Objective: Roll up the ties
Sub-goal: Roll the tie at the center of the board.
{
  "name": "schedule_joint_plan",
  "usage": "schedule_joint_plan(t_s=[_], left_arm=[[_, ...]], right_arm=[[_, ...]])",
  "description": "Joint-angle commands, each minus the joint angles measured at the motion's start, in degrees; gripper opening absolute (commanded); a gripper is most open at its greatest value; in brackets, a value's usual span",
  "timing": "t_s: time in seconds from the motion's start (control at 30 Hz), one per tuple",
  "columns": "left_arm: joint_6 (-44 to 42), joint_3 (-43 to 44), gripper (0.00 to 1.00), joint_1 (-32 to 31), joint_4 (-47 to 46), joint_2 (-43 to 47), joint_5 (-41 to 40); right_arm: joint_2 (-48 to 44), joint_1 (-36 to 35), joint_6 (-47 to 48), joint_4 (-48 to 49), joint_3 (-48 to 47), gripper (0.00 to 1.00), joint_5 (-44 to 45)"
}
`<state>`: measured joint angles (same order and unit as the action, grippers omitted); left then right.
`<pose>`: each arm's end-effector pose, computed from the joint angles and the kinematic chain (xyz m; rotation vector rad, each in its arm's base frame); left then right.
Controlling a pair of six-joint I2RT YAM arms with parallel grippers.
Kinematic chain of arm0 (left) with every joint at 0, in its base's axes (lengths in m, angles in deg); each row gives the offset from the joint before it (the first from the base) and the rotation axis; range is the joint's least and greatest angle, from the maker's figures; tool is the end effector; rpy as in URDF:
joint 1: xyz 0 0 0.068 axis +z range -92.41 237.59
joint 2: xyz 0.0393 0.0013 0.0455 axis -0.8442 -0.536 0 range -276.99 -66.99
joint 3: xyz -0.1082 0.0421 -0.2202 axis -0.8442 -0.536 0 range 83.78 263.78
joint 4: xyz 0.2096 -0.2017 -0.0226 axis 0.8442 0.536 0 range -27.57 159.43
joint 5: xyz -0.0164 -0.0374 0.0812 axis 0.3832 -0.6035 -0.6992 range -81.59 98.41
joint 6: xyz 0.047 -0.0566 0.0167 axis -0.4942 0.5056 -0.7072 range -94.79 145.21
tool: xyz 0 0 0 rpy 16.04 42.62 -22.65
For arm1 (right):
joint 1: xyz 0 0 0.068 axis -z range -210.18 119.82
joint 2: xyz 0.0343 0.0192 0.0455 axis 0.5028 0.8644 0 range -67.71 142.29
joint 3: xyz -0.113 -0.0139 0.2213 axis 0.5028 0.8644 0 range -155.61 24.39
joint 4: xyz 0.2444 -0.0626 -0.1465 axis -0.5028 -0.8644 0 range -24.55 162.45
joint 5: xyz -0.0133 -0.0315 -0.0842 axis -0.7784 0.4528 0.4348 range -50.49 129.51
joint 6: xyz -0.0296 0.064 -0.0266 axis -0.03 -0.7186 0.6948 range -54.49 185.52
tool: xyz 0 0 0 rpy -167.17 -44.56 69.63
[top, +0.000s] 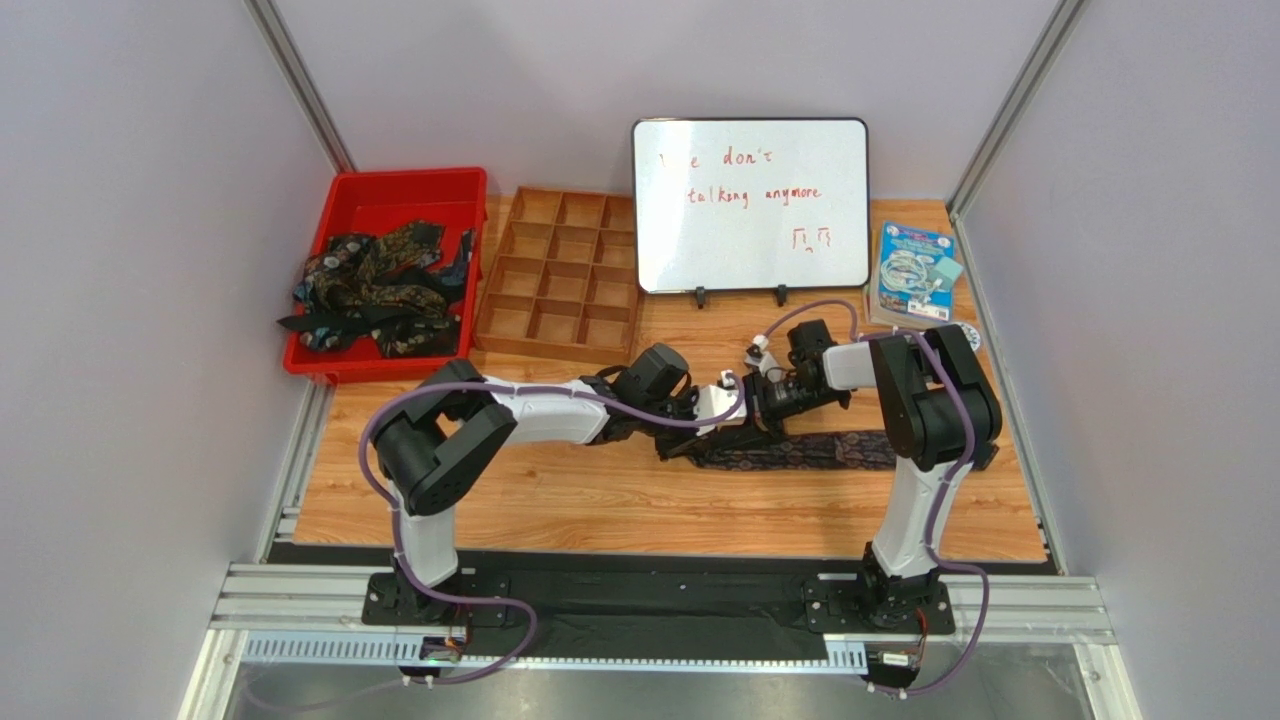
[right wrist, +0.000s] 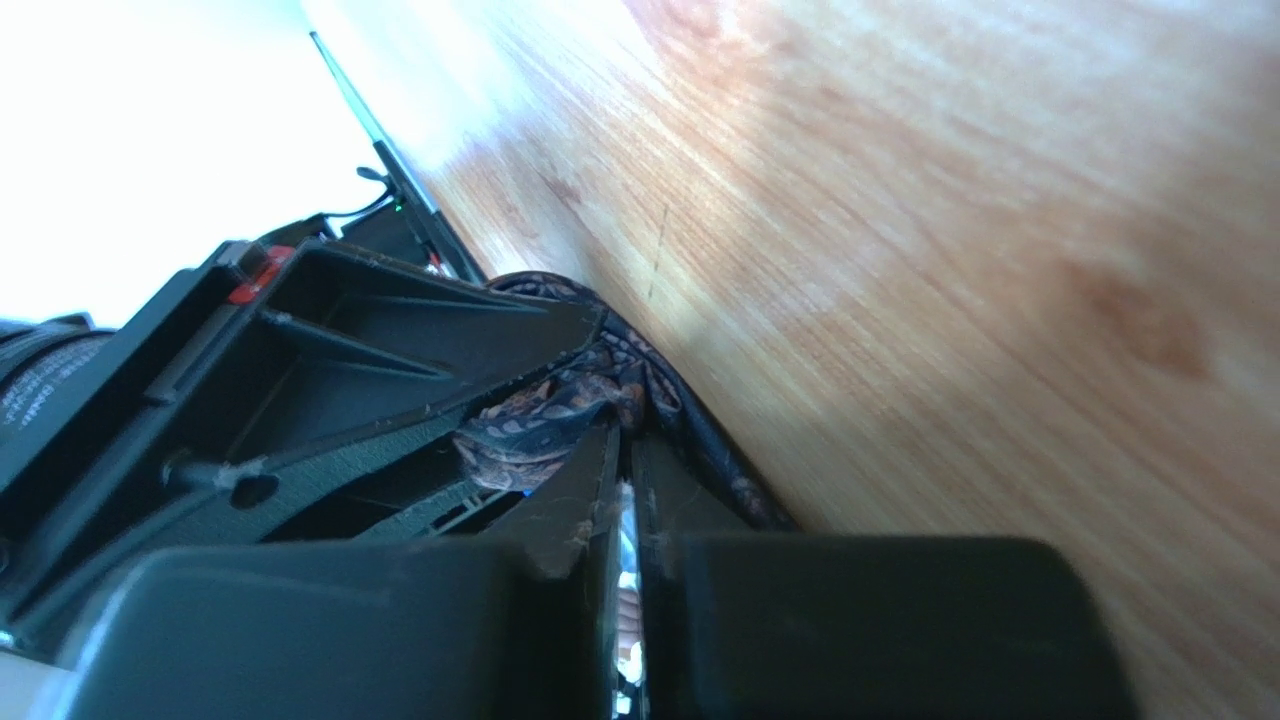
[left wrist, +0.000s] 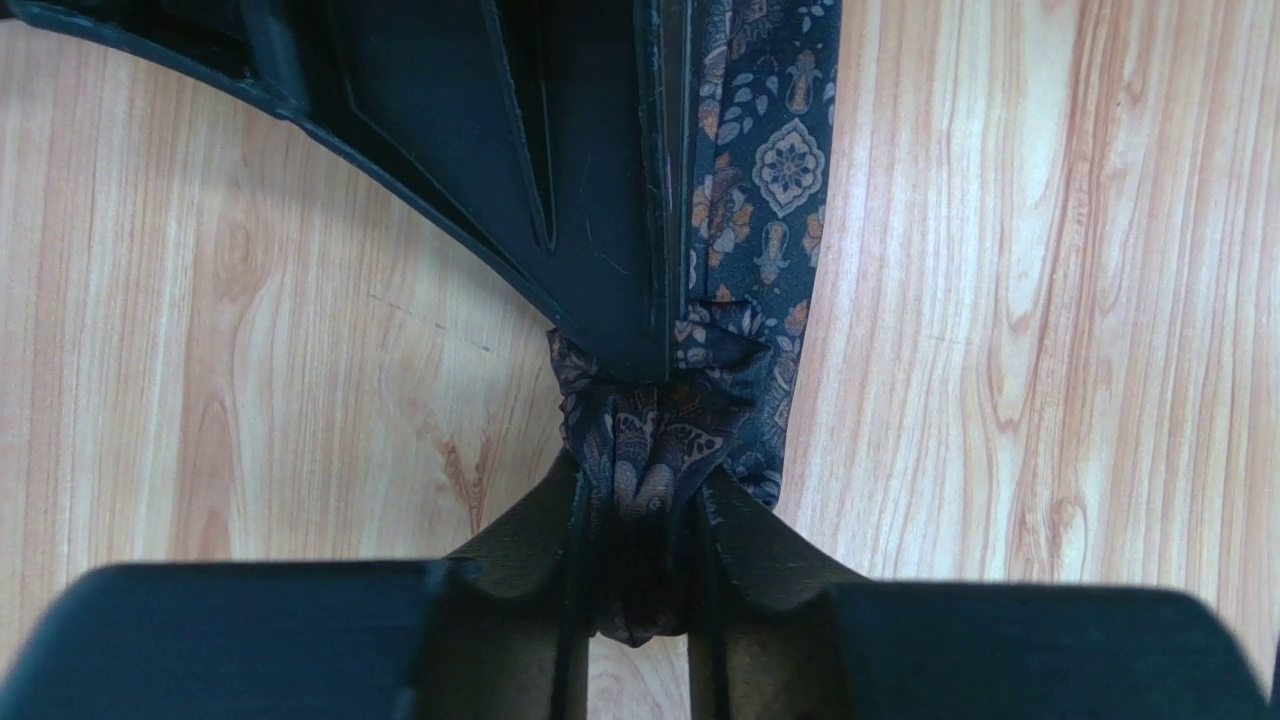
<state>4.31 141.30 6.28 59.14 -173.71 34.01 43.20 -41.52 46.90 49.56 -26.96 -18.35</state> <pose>0.2328 -0.3346 0.0777 1.5928 1.8090 -0.7811 0.2950 0.1139 0.0215 -0.0713 -2.6299 -1.4486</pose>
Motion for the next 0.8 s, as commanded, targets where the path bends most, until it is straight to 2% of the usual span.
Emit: schedule_joint_plan(t_s=[0.0,0.03,0.07,0.17,0.23,0.47,0.6,0.77], left_arm=[[-4.14,1.72,0.17,-0.46,11.80,2.47,-1.87],[-4.23,1.20,0.17,-0.46,12.68,3.00,-2.48],[-4.14,1.11,0.17,-0.55,13.91,3.70,-3.27],[-3.88,1.46,0.17,-1.16,15.59,3.71,-4.86],[-3.70,2.42,0.17,-1.51,16.03,3.27,-5.56],[-3.70,4.27,0.18,-2.66,16.47,1.16,-8.90],[-3.88,4.27,0.21,-2.66,16.91,1.07,-9.34],[-4.14,4.45,0.23,-2.92,16.83,0.46,-9.70]], right_arm=[[-4.02,1.04,-0.90,-0.82,0.11,0.16,5.49],[-5.43,1.40,0.23,-2.05,-0.41,0.21,5.05],[-7.97,1.66,0.68,-5.02,-0.68,0.32,4.35],[-11.58,2.10,1.12,-8.03,-0.42,0.45,2.59],[-14.05,1.84,0.07,-7.69,0.63,0.48,1.97],[-13.27,-3.78,-7.31,-0.15,3.01,0.48,3.28],[-10.37,-5.54,-7.93,1.62,2.14,0.48,3.99],[-4.85,-7.03,-9.42,4.17,1.43,0.42,3.99]])
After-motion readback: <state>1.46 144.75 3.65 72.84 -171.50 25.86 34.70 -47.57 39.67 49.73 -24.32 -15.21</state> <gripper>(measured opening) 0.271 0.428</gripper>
